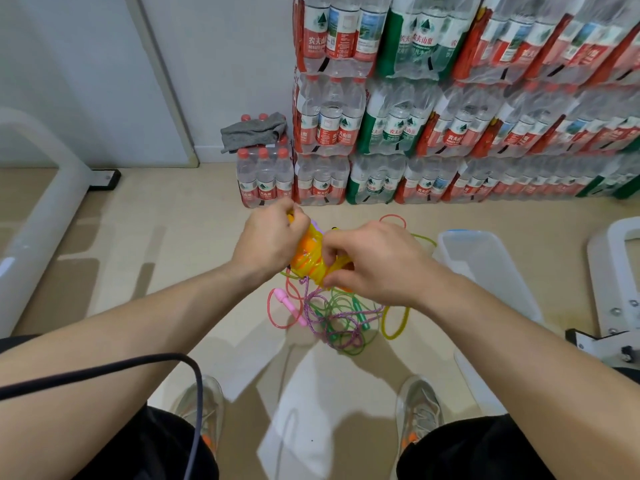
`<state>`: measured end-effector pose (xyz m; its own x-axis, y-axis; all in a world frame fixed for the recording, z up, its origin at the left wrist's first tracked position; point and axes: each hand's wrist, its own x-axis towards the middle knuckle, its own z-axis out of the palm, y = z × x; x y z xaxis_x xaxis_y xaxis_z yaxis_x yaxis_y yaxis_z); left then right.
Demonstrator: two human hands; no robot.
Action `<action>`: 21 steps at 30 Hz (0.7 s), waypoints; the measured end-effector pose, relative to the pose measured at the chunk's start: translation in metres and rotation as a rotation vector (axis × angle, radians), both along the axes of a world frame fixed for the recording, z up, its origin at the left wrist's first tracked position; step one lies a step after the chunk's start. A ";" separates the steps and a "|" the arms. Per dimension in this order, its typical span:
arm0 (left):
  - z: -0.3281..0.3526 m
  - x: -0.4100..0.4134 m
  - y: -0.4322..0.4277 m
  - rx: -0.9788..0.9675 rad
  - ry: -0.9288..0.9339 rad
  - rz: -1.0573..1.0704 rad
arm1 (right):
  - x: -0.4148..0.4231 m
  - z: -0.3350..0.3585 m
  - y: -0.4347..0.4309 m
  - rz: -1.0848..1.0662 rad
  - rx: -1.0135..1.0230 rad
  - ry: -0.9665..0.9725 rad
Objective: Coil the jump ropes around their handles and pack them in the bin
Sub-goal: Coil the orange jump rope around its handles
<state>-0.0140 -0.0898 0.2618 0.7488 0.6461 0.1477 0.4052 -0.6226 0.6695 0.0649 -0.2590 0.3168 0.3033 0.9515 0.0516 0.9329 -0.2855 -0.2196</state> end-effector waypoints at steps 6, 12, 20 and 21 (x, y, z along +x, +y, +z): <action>0.012 -0.002 -0.002 -0.214 -0.001 -0.162 | 0.026 -0.010 -0.004 -0.091 0.150 0.605; 0.020 0.000 -0.003 -0.601 -0.059 -0.150 | 0.027 -0.021 -0.006 -0.150 0.350 1.188; 0.023 0.000 -0.012 -0.920 -0.190 0.125 | 0.013 -0.036 0.000 -0.431 0.431 1.596; 0.021 0.001 -0.011 -0.920 -0.199 0.184 | 0.009 -0.038 0.001 -0.466 0.450 1.591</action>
